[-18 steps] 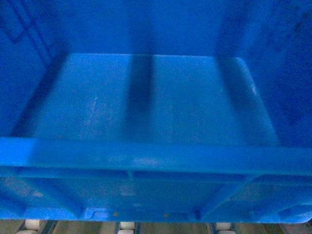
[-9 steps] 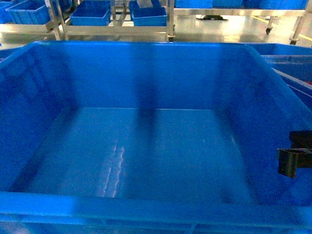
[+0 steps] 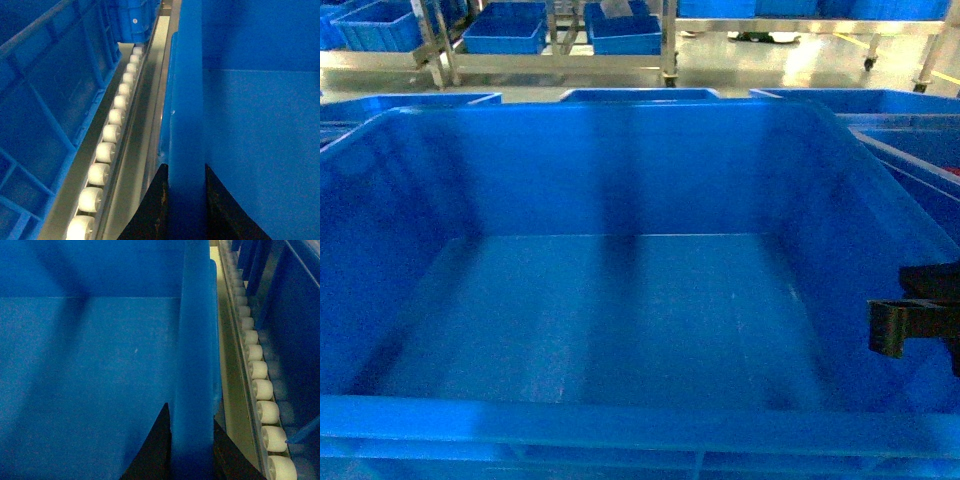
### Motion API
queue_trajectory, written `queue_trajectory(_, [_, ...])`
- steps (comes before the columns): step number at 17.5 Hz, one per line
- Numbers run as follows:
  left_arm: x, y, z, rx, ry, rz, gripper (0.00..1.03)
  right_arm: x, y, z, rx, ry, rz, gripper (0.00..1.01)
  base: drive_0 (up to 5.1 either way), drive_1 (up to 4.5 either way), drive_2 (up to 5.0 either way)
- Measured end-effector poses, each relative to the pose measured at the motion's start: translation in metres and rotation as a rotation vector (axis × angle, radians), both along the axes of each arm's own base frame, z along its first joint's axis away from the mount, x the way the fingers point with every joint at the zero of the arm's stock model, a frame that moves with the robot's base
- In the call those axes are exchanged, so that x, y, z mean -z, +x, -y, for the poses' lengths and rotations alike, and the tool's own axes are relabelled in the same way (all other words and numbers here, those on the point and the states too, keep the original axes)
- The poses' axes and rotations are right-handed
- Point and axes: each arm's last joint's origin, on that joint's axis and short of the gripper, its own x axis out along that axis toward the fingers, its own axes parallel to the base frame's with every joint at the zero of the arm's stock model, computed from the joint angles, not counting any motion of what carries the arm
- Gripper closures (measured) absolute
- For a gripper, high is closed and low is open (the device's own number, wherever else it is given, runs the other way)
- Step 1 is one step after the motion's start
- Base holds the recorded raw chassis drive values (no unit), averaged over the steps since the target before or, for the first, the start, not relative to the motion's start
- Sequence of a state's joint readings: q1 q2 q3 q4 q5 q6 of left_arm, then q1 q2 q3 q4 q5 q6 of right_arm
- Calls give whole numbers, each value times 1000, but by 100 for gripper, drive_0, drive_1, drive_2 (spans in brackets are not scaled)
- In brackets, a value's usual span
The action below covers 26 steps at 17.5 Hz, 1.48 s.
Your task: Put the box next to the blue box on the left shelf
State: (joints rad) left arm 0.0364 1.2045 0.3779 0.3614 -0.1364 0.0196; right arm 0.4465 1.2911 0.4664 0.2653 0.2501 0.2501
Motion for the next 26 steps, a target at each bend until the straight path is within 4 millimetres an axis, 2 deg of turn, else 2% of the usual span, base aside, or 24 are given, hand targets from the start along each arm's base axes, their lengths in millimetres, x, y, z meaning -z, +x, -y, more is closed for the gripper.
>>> queue_trajectory(1, [0,0,-1,5,1,3,92,0,1,0,8,0,9,93,0,0,0])
queue_trajectory(2, [-1,1,0,12,3,21,89,0,2,0,8,-11,21,88,0,0,0])
queue_trajectory(3, [-2,0,2,0,45,74,77,-1,1,0,-5,-12,52,77,0,0,0])
queue_trajectory(6, [-12,0,3,-26,27,176,47,-5,-1,5,6,29,151,47,0,0,0])
queue_trajectory(7, [-24,-2,3,-49,5,262,34,-11,1,7,28,46,208,36,0,0,0])
queue_trajectory(9, [-43,-4,5,-41,-44,369,7,-23,-1,8,56,82,322,7,0,0,0])
queue_trajectory(10, [-46,-6,6,-35,-51,387,4,-25,-1,9,71,78,349,1,0,0,0])
queue_trajectory(11, [-51,-8,6,-33,-58,411,5,-28,-1,10,85,74,380,4,0,0,0])
queue_trajectory(13, [-63,-12,7,-29,-60,454,5,-31,-4,12,124,43,409,3,0,0,0])
queue_trajectory(16, [-63,-13,6,-56,-42,434,5,-31,-4,12,125,24,412,3,0,0,0])
queue_trajectory(17, [-64,-14,7,10,-45,468,11,-31,-5,15,131,30,479,8,0,0,0])
queue_trajectory(18, [-62,-18,10,92,-52,481,20,-29,-11,22,127,12,525,18,0,0,0])
queue_trajectory(20, [-43,-36,12,162,-61,458,46,-17,-29,47,142,-39,525,44,0,0,0])
queue_trajectory(21, [-40,-39,12,162,-61,454,51,-16,-33,50,143,-40,525,50,0,0,0])
queue_trajectory(24, [-36,-44,12,162,-61,453,61,-16,-36,54,138,-40,530,57,0,0,0])
queue_trajectory(25, [-34,-47,12,162,-61,457,68,-16,-40,57,130,-41,534,66,0,0,0])
queue_trajectory(26, [-32,-53,12,161,-60,466,81,-13,-47,63,123,-45,535,79,0,0,0])
